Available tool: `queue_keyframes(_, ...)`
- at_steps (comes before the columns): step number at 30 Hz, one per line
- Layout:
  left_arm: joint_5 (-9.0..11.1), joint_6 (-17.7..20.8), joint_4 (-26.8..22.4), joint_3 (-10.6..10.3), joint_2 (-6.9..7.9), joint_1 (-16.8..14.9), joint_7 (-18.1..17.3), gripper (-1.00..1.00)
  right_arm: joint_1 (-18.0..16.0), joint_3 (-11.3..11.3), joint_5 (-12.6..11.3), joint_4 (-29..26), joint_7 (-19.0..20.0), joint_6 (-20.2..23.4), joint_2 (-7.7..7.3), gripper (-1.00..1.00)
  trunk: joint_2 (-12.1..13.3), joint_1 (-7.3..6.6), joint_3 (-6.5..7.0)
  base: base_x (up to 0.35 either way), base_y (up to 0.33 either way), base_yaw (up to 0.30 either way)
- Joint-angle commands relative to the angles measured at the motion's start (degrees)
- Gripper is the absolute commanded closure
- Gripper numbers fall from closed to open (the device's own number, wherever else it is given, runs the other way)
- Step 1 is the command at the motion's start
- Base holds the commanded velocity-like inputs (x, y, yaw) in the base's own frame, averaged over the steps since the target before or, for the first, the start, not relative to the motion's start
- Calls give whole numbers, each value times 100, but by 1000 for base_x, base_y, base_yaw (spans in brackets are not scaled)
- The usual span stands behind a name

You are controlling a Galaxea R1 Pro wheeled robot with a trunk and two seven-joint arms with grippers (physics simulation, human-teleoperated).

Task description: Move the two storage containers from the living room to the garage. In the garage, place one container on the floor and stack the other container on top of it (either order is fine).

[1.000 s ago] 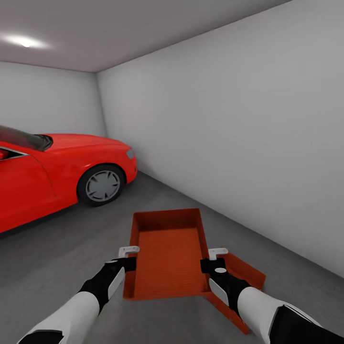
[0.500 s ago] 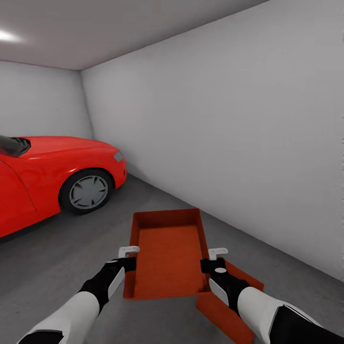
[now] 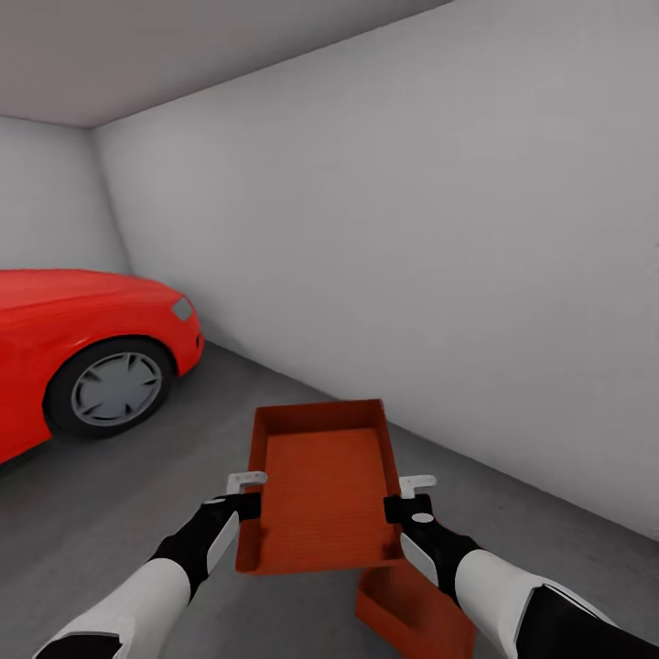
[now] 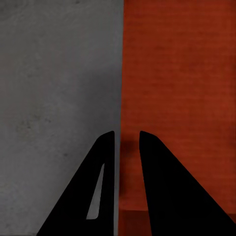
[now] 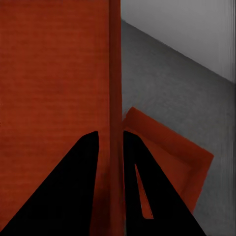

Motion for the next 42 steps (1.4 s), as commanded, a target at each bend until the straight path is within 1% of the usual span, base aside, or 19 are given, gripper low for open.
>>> queue_keyframes(1,-20,41,-22,9,75,-2,72,100,-8,-116,-60,3,-70,-26,-18,100,-13,6,-13,250,0,-231)
queue_keyframes(9,-20,41,-22,9,75,-2,72,100,-8,-116,-60,3,-70,-26,-20,100,-13,6,-13,219,1,-215)
queue_keyframes(20,-20,41,-22,9,75,-2,72,100,-8,-116,-60,3,-70,-26,-18,100,-13,6,-13,283,91,-35)
queue_keyframes(23,-20,41,-22,9,75,-2,72,100,-8,-116,-60,3,-86,-26,-18,100,-13,6,-13,230,37,-175)
queue_keyframes(42,-20,41,-22,9,75,-2,72,100,-8,-116,-60,3,-109,-25,-18,100,-13,6,-13,16,2,-274)
